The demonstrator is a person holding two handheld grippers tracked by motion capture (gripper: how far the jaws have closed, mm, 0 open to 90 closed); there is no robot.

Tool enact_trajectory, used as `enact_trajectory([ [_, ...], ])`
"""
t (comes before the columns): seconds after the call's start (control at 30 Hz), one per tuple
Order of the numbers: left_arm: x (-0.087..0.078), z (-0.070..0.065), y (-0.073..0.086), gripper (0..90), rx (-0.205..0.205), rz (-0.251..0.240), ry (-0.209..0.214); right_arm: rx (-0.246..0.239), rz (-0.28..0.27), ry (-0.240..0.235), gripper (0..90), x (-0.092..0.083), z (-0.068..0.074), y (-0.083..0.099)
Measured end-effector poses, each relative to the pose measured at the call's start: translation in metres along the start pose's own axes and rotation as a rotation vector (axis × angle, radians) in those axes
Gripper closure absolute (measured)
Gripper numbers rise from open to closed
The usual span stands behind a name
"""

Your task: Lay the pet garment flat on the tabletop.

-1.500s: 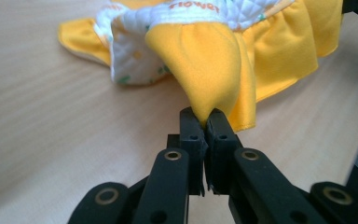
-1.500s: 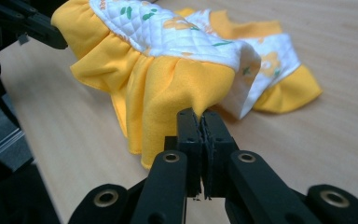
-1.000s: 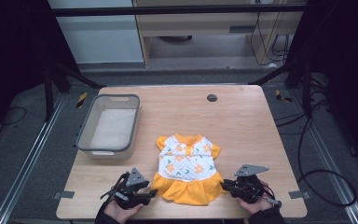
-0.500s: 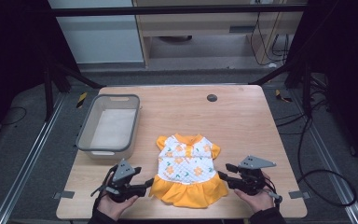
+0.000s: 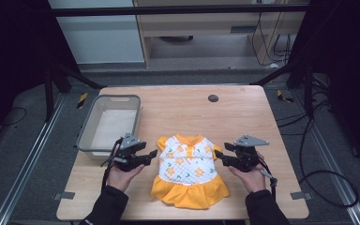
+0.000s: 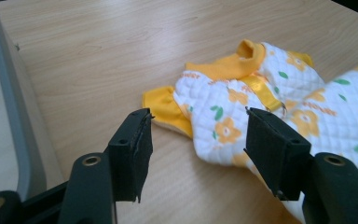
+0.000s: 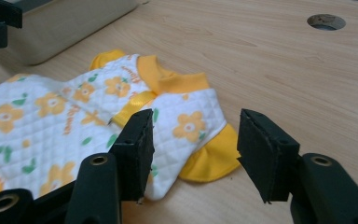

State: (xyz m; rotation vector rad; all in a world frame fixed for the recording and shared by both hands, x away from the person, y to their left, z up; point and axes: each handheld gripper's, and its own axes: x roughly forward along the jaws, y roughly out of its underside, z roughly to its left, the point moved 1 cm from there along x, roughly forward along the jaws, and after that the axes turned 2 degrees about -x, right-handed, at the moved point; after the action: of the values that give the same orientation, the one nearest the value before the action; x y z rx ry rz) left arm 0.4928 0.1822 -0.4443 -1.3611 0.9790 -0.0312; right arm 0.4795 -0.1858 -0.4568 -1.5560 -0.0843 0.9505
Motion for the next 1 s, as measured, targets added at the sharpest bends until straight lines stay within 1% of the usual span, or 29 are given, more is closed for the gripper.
enact_trajectory([
  [0.07, 0.011, 0.004, -0.004, 41.0, -0.010, -0.016, 0.004, 0.002, 0.006, 0.010, 46.2, 0.009, -0.006, -0.002],
  [0.1, 0.015, 0.005, -0.005, 42.2, -0.013, -0.010, 0.003, 0.008, 0.019, 0.020, 46.6, 0.014, -0.009, -0.002],
  [0.13, 0.019, 0.006, -0.006, 42.3, -0.008, 0.002, -0.002, 0.002, 0.020, 0.026, 46.7, 0.017, -0.011, -0.002],
  [0.17, 0.027, 0.007, -0.007, 42.3, 0.006, 0.024, -0.025, 0.003, 0.027, 0.033, 47.1, 0.020, -0.013, -0.002],
  [0.2, 0.032, 0.008, -0.008, 42.4, 0.019, 0.038, -0.042, 0.010, 0.036, 0.041, 47.5, 0.024, -0.015, -0.001],
  [0.23, 0.037, 0.009, -0.009, 42.4, 0.024, 0.051, -0.052, 0.013, 0.042, 0.045, 47.7, 0.027, -0.017, -0.001],
  [0.3, 0.047, 0.012, -0.008, 42.5, 0.022, 0.064, -0.058, 0.013, 0.052, 0.058, 48.5, 0.032, -0.022, 0.001],
  [0.37, 0.057, 0.013, -0.006, 42.8, 0.025, 0.089, -0.072, 0.020, 0.071, 0.070, 49.3, 0.037, -0.026, 0.002],
  [0.43, 0.064, 0.013, -0.003, 42.7, 0.024, 0.116, -0.072, 0.031, 0.090, 0.070, 49.9, 0.041, -0.028, 0.004],
  [0.5, 0.071, 0.013, 0.000, 42.7, 0.040, 0.141, -0.085, 0.024, 0.103, 0.067, 50.8, 0.045, -0.029, 0.006],
  [0.57, 0.076, 0.014, 0.002, 42.8, 0.037, 0.150, -0.085, 0.022, 0.122, 0.058, 51.7, 0.051, -0.028, 0.007],
  [0.67, 0.082, 0.015, 0.005, 45.0, 0.014, 0.162, -0.075, 0.010, 0.153, 0.049, 52.5, 0.060, -0.025, 0.010],
  [0.7, 0.083, 0.016, 0.006, 46.3, 0.019, 0.169, -0.078, 0.004, 0.171, 0.047, 53.8, 0.064, -0.024, 0.011],
  [0.8, 0.086, 0.017, 0.008, 49.4, 0.041, 0.199, -0.086, -0.017, 0.193, 0.050, 55.7, 0.069, -0.021, 0.014],
  [0.87, 0.086, 0.018, 0.009, 52.3, 0.033, 0.194, -0.073, -0.018, 0.196, 0.051, 57.2, 0.070, -0.021, 0.014],
  [0.93, 0.086, 0.017, 0.009, 56.6, 0.032, 0.191, -0.066, -0.007, 0.207, 0.040, 62.2, 0.070, -0.020, 0.015],
  [1.0, 0.087, 0.016, 0.009, 64.4, 0.037, 0.190, -0.057, -0.002, 0.212, 0.033, 68.5, 0.071, -0.018, 0.015],
])
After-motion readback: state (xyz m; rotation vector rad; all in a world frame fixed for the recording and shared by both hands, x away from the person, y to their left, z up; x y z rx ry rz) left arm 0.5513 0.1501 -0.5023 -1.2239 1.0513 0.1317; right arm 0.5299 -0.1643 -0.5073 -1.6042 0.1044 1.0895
